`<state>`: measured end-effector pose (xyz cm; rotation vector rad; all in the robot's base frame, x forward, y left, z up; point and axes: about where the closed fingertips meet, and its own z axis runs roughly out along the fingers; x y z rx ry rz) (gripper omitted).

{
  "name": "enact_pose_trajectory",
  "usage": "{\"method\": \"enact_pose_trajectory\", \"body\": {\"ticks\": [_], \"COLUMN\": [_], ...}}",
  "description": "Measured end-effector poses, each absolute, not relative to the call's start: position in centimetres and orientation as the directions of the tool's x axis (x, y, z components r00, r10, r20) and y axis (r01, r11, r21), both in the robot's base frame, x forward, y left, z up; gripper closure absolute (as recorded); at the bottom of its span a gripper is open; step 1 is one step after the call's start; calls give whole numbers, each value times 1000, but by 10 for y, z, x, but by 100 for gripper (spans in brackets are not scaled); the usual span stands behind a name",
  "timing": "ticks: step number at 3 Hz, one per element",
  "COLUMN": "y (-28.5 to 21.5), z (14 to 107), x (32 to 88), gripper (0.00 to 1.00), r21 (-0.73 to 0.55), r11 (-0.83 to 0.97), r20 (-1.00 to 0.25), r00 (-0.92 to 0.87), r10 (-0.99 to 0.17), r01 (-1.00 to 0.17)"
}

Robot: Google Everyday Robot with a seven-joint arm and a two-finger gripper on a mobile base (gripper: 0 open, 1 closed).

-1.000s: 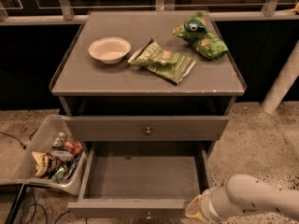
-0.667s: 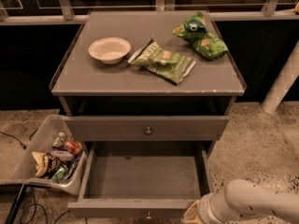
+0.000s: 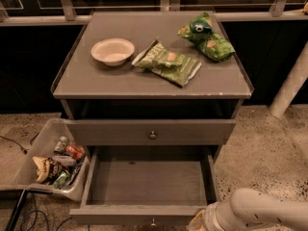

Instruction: Close middle drawer

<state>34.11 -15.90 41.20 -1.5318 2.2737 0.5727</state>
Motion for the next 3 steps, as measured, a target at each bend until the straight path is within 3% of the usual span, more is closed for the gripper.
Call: {"method": "enact_pose_trajectory", "body": {"ticks": [3], "y": [-156], "z": [411], "x": [351], "gripper": [11], "r21": [140], "r11": [337], "r20": [-506], "r00": [-360], "r10": [-784], "r01": [-931]}}
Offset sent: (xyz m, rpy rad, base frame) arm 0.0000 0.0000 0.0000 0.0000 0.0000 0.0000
